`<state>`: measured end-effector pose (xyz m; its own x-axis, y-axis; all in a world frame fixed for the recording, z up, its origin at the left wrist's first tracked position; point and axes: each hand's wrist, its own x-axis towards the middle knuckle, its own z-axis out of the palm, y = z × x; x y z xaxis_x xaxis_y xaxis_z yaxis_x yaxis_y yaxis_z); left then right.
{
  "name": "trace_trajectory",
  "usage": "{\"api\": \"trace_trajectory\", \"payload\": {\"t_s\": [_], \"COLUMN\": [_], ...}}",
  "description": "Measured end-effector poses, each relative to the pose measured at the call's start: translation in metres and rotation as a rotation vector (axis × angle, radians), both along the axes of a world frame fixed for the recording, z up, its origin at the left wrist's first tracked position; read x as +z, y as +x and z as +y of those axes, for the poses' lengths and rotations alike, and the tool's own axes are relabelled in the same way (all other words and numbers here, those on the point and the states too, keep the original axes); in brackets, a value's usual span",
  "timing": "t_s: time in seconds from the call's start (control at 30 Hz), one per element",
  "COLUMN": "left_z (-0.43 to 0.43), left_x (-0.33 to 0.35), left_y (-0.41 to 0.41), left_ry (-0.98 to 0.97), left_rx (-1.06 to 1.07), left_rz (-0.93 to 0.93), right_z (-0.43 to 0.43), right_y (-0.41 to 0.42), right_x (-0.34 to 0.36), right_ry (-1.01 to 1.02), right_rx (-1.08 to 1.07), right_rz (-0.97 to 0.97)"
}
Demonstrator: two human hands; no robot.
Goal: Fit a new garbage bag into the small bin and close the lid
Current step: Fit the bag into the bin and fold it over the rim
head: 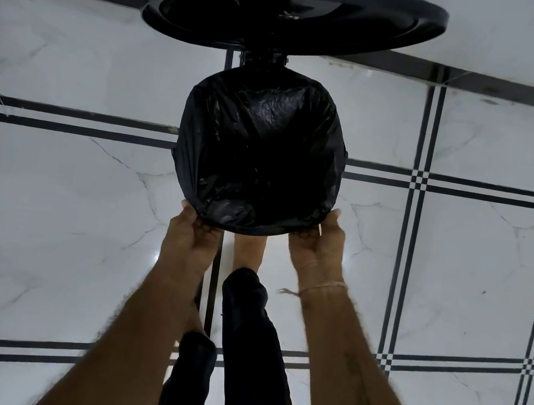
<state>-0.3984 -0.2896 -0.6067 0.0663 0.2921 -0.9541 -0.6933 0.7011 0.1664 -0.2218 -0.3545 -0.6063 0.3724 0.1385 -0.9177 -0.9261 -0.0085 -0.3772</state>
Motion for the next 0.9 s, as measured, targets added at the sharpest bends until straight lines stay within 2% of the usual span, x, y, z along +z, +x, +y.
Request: {"api": "trace_trajectory", "payload": {"t_s": [0.13, 0.23, 0.33, 0.4, 0.5, 0.63, 0.73, 0.8, 0.9], "left_z": [0.023, 0.03, 0.035, 0.044, 0.056, 0.062, 0.074, 0.08, 0.082], "left_x": [-0.001, -0.004, -0.006, -0.006, -0.003, 0.001, 0.004, 0.009, 0.013], "left_y": [-0.009, -0.014, -0.018, -0.02, -0.024, -0.024, -0.022, -0.02, -0.024], "left_ry": [0.072, 0.051, 0.074, 0.109, 0.074, 0.112, 0.248, 0.308, 0.273], "left_rx": [-0.078, -0.169, -0.215, -0.242, -0.347, -0.415, -0.51, -0.583, -0.549], "left_rz": [0.031, 0.047, 0.068, 0.092, 0.154, 0.315, 0.466, 0.489, 0.434], "right_z": [0.025, 0.026, 0.024, 0.028, 0.037, 0.05, 0.06, 0.068, 0.075], "right_y": [0.025, 0.028, 0.039, 0.045, 0.048, 0.054, 0.054, 0.049, 0.044], "right_x": [0.009, 0.007, 0.003, 0.005, 0.006, 0.011, 0.012, 0.009, 0.004], "right_ry": [0.057, -0.01, 0.0, 0.004, -0.035, -0.245, -0.203, -0.21, -0.386], "right_rx": [0.109, 0.218, 0.224, 0.303, 0.391, 0.455, 0.414, 0.459, 0.581], "right_rz": [0.011, -0.011, 0.03, 0.055, -0.004, -0.221, -0.353, -0.471, -0.614]}}
